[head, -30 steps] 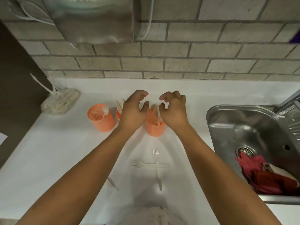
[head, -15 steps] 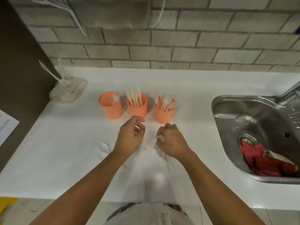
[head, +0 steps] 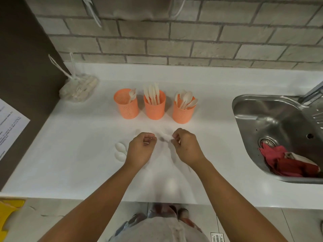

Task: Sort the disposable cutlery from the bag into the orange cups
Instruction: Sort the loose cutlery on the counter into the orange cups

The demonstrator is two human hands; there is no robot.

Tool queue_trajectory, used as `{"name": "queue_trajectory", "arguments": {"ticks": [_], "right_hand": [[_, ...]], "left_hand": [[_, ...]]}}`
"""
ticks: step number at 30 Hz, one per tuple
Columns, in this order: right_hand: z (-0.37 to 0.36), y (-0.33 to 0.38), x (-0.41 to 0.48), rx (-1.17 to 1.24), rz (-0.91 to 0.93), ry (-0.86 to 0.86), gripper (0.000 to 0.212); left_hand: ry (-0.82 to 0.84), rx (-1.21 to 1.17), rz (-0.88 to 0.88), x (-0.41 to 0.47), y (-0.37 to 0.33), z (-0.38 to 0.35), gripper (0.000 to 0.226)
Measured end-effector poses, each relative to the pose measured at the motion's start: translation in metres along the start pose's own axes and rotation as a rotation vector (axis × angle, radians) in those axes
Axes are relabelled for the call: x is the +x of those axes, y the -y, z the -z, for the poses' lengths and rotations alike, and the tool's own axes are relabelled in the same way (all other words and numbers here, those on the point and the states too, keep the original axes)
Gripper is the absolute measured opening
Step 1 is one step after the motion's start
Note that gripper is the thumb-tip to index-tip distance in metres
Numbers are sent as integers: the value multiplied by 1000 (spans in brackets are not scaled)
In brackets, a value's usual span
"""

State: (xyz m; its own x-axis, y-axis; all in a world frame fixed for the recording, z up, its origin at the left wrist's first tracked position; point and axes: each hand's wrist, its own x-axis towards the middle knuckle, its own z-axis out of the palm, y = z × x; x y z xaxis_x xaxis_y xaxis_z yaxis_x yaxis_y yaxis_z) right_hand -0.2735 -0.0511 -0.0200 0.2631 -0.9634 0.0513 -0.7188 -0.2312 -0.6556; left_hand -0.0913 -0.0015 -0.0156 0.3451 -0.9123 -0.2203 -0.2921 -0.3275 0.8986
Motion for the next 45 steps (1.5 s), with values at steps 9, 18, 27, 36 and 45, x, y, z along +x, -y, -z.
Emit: {"name": "queue_trajectory", "arguments": {"ticks": [9, 18, 27, 36, 45], "right_hand": [[-8, 36, -22, 363, -118, 118, 7], [3, -21, -19, -131, -409, 31, 43], [-3, -22, -12, -174, -429, 90, 10], [-23, 68, -11, 671, -380, 69, 11], [-56, 109, -8, 815, -393, 203, 17]], "left_hand": [[141, -363, 151, -7, -10, -2, 28], [106, -479, 212, -8, -10, 18, 18], [138, -510, 237, -7, 4, 33, 19], [114, -550, 246, -2, 15, 56, 14], [150, -579, 194, -4, 19, 85, 23]]}}
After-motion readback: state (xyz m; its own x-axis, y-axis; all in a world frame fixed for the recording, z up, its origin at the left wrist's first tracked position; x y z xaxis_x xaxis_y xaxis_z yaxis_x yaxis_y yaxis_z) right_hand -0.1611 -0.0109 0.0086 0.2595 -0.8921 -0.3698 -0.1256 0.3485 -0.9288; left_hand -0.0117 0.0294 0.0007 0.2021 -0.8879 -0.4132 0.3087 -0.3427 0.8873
